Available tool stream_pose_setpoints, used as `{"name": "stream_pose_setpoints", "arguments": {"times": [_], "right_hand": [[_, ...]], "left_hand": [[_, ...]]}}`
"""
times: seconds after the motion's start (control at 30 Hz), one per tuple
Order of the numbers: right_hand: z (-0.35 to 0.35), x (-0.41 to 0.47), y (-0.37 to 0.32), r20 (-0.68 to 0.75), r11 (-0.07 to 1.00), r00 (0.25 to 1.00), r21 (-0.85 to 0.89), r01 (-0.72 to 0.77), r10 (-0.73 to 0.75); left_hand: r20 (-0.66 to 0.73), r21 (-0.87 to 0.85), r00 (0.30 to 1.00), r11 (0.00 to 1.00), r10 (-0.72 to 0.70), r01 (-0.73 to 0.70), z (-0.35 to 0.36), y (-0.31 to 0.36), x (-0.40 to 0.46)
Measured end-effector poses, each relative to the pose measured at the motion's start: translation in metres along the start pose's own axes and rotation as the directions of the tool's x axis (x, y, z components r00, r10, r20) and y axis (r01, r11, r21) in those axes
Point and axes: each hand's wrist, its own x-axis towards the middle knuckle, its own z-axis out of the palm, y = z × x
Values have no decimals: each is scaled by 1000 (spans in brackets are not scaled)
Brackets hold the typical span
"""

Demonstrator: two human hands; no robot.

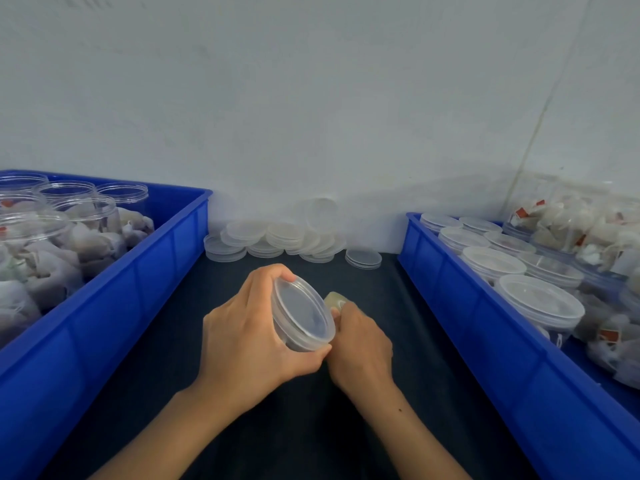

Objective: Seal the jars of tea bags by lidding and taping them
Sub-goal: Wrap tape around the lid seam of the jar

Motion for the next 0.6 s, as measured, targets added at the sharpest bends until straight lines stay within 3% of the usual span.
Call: {"name": "stream_pose_setpoints", "arguments": {"times": [0.2, 0.3, 0.4, 0.5, 0.6], "right_hand": [[-4, 3, 1, -11, 998, 1000, 63, 29, -28], [-7, -4, 5, 18, 985, 991, 117, 130, -133], [-11, -9, 8, 60, 962, 969, 151, 229, -240], [-15, -10, 8, 97, 942, 953, 211, 261, -286], [-16, -12, 9, 143, 902, 934, 344, 262, -326]], "left_hand": [[43, -54, 997, 997, -58, 60, 0, -10, 4], [83, -183, 977, 961, -197, 209, 0, -27, 13], [155, -386, 931, 847, -330, 365, -3, -47, 20], [242, -438, 910, 799, -337, 413, -10, -58, 26], [312, -367, 904, 840, -293, 399, -19, -61, 35]]}}
